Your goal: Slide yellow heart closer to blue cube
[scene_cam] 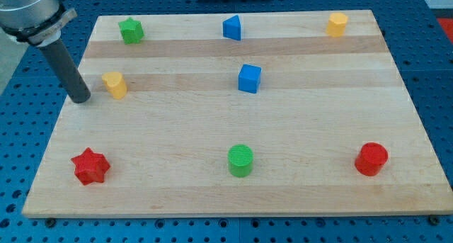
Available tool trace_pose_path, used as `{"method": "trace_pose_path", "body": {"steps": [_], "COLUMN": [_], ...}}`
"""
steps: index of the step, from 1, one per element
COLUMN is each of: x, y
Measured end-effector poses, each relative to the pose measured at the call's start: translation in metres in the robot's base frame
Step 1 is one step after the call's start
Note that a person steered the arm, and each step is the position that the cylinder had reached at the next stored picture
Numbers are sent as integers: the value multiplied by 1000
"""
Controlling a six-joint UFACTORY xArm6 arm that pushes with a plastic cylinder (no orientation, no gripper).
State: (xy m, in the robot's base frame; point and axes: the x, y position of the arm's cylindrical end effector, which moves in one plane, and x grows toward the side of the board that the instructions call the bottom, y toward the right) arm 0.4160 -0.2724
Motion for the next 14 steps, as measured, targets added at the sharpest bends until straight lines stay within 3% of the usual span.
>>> {"method": "trace_pose_path", "body": {"steps": [3, 7, 12, 14], "x": [-22, -72, -64, -82], "y": [64, 82, 218, 186]}}
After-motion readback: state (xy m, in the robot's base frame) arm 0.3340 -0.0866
